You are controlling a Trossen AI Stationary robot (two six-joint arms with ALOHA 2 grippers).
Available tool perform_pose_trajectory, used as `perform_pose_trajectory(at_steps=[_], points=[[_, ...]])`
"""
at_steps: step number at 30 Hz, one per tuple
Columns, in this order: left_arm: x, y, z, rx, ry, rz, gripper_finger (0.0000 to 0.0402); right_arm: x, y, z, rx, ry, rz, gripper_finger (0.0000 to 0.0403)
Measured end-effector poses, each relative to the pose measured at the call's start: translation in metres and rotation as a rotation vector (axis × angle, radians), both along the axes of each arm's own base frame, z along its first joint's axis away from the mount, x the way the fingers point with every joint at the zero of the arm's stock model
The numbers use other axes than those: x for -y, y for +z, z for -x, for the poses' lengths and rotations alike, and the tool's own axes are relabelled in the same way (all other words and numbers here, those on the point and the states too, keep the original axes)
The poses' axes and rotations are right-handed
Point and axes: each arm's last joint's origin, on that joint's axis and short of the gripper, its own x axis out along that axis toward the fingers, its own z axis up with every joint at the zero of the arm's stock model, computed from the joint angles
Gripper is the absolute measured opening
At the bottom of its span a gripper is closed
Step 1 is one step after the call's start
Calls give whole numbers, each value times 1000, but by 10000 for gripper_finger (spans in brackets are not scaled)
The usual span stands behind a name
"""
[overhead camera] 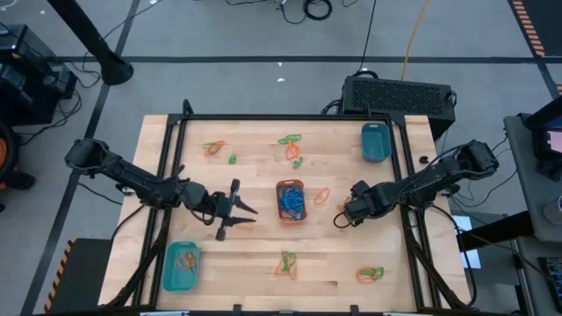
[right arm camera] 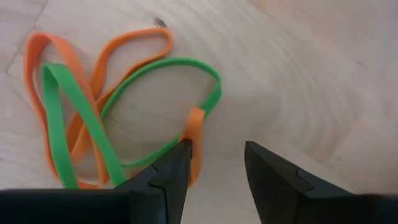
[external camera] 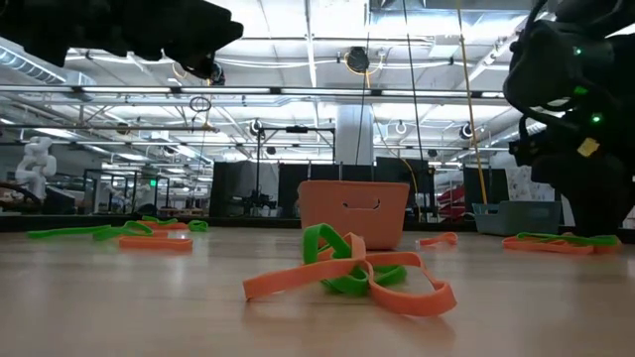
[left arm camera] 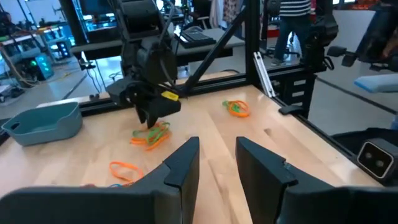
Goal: Sort rubber bands into baskets
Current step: Put the orange rubber band into the green bin
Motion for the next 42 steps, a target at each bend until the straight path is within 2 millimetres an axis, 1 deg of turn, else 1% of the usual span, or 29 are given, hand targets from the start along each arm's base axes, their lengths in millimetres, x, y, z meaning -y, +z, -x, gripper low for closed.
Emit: perform_pose_trajectory(at_steps=[4, 8, 12, 16, 21, 26, 28, 30, 35, 36, 38, 42], points=[[0, 0, 0, -1, -14, 4, 113, 0, 8, 0, 2, 23, -2, 148], [0, 0, 0, -1, -14, 4, 113, 1, 27, -1, 55, 31, 13, 148], [0, -1, 0, -12, -13, 15, 113, 1, 33, 0, 95, 13, 30, 148], [0, -4, 1, -42, -12, 11, 113, 1, 29, -2, 89, 7, 32, 148], [0, -7, 0, -70, -9, 29, 113, 0, 17, -6, 20, -14, 53, 148], [1, -12, -3, -92, -8, 23, 113, -1, 6, -9, -47, 34, 75, 144], [2, -16, -4, -108, -8, 18, 113, -1, 4, -10, -57, 66, 74, 130], [2, -19, -5, -119, -7, 15, 113, -1, 4, -10, -62, 85, 71, 105], [3, -24, -10, -111, -7, 17, 113, -1, 9, -9, -55, 126, 51, 16], [4, -24, -11, -104, -8, 20, 113, -1, 10, -8, -52, 135, 50, 9], [5, -26, -14, -88, -8, 31, 113, -1, 15, -7, -31, 148, 45, 9], [7, -30, -21, -33, -6, 109, 113, 0, 28, -4, 57, 182, 42, 3]])
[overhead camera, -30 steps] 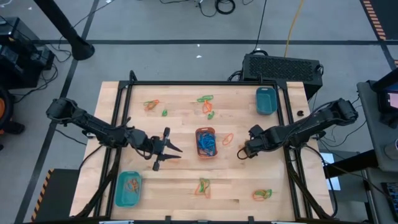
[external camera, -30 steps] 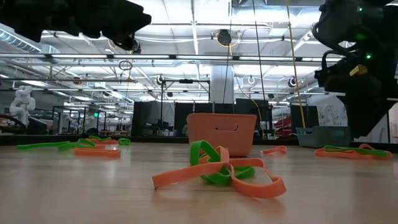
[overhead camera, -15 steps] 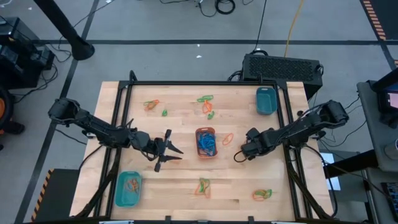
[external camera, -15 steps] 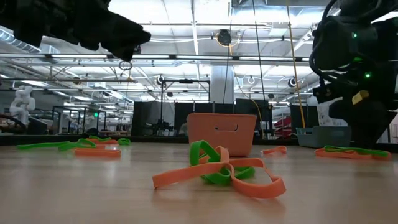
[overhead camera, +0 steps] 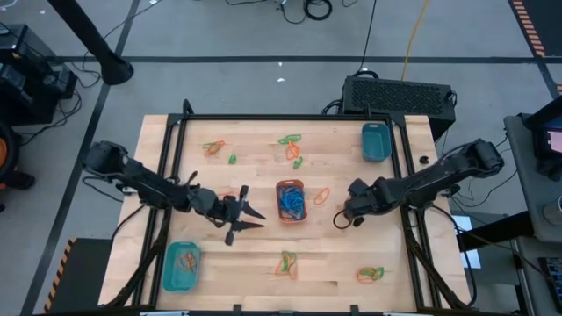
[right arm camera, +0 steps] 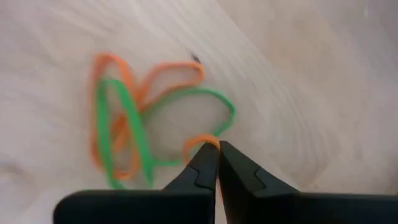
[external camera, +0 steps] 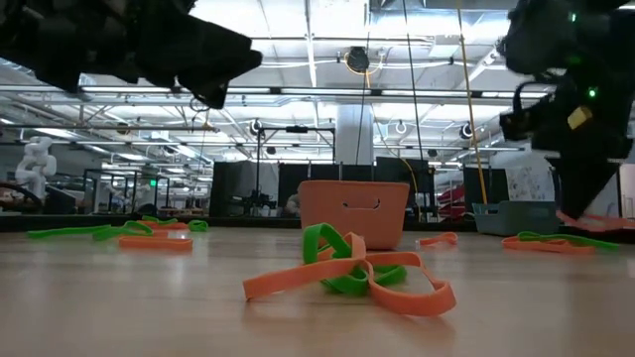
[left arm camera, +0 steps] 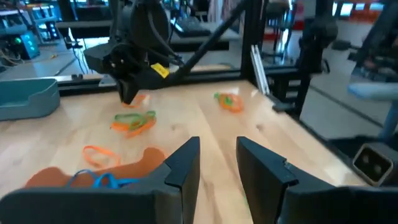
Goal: Sort rubber bands into baskets
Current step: Put the orange rubber band into the green bin
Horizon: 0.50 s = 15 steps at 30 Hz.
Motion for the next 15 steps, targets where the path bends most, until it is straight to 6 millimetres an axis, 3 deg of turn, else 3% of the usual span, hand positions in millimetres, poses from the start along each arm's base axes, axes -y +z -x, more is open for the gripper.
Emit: perform_pose_trajectory(at_steps=[7, 15], points=[[7, -14, -23, 107, 4, 155, 113, -5, 30, -9, 340, 116, -45, 2], [19, -23, -75, 114, 85, 299, 113, -28, 62, -42, 821, 386, -43, 1]])
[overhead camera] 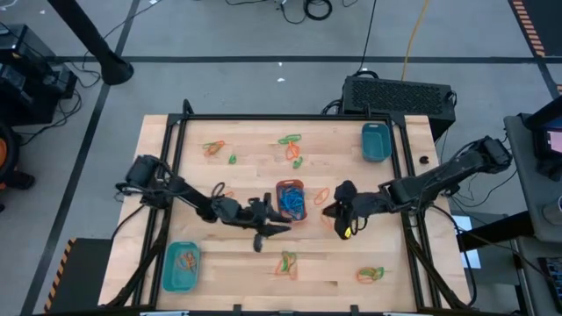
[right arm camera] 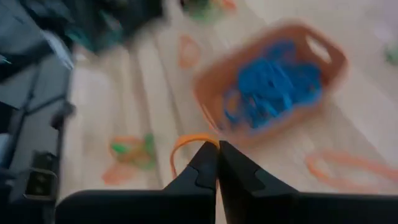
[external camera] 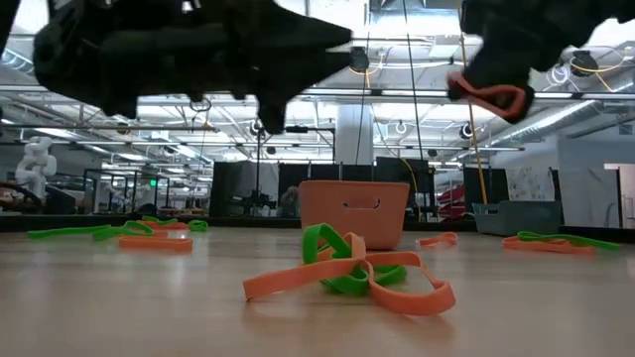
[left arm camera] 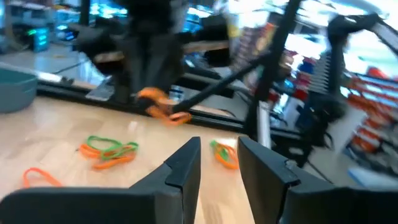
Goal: Sort rubber bands into baskets
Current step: Put the orange rubber band into the green bin
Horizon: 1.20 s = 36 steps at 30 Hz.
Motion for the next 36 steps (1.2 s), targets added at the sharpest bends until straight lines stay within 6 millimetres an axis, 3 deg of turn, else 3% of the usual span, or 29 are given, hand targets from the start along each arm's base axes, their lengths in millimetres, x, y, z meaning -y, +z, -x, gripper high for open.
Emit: perform_pose_trajectory(at_steps=[6, 14, 36], points=[[2, 2, -33, 18, 41, 54, 113, -9, 5, -11, 128, 30, 61, 1], [-1, 0, -57, -67, 74, 29, 113, -16, -5, -25, 162, 12, 77, 0], [-8, 2, -62, -78, 151, 27, 113, -15, -6, -31, 208, -30, 83, 0]])
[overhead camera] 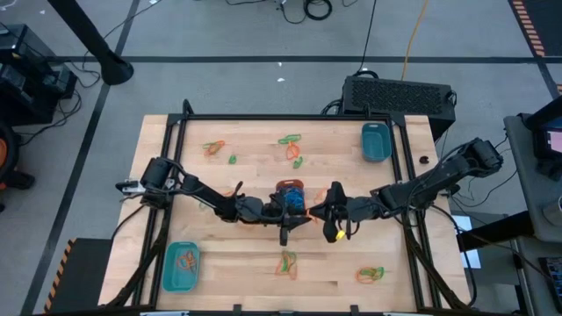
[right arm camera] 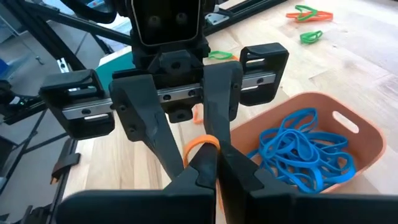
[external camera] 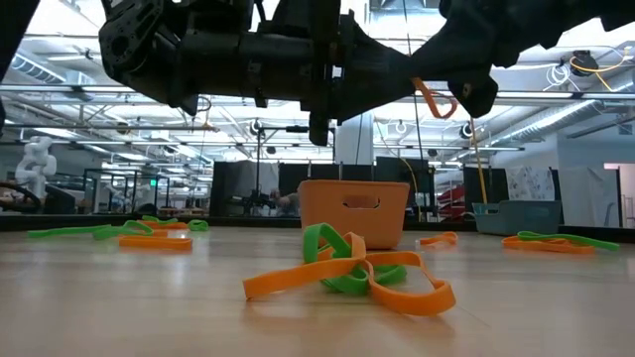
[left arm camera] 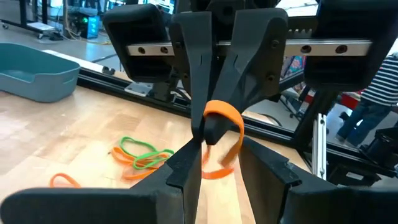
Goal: Sort rubber bands into baskets
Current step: Put the orange rubber band into the green bin
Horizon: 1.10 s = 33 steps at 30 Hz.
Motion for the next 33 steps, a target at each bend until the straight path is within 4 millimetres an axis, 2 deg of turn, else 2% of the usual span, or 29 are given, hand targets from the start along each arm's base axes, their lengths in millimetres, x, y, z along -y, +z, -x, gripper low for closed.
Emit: perform_pose_trajectory(at_steps=[4, 10, 14, 19, 24, 29, 33], points=[[-1, -1, 0, -6, 4, -1, 99, 0, 0, 0, 0, 2, -1, 0], [-1, -1, 0, -8, 7, -2, 12, 0, 0, 0, -7, 21, 19, 7], [-1, -1, 0, -12, 6, -3, 8, 0, -1, 0, -16, 32, 48, 21], [0, -1, 0, -28, -24, -5, 3, 1, -5, 2, -60, 35, 69, 57], [2, 12, 4, -63, -104, 36, 2, 3, -10, 5, -119, 43, 100, 103], [8, 28, 20, -254, -193, 44, 1, 1, -14, 7, -176, 143, 58, 137], [19, 44, 50, -507, -267, 73, 1, -3, -15, 8, -191, 235, 10, 149]])
